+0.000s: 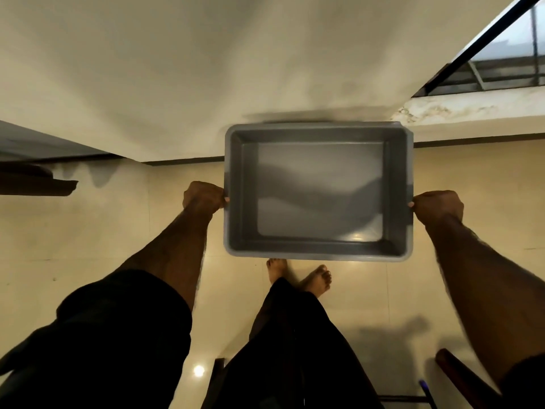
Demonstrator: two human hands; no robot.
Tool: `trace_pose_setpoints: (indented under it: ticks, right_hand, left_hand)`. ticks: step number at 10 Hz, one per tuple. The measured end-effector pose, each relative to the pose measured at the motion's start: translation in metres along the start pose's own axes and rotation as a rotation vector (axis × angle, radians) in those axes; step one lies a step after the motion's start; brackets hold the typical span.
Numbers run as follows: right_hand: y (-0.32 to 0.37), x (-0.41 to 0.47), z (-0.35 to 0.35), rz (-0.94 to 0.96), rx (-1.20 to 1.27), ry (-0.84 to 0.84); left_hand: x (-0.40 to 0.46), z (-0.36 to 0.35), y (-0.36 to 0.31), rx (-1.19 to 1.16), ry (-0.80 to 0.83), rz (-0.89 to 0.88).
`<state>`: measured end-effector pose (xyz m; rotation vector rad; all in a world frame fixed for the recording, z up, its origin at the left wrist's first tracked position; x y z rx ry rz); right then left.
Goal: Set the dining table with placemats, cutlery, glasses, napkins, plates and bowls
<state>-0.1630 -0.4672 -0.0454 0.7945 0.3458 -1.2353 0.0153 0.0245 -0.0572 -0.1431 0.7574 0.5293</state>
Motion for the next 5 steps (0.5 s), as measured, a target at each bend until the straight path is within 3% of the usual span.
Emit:
trace_pose_setpoints:
  ticks: [3, 5]
  right_hand:
    - [-0.015, 0.000, -0.002, -0.037, 0.073, -0.024]
    - [-0.028, -0.022, -0.009, 0.032, 0.049, 0.008]
  left_hand:
    - [-0.007, -0.006, 0.016, -0.039, -0.029, -0.028]
    - [-0.050, 0.001, 0.001, 0.221, -0.227, -0.259]
Point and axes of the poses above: each hand's wrist, its own x-axis towards the middle knuckle, its own z-axis out of the back of the hand, y = z × x, the point moved 2 cm from there along x, towards the middle knuckle, and after that the axes turned 14 degrees about x, right-handed, at the moved point
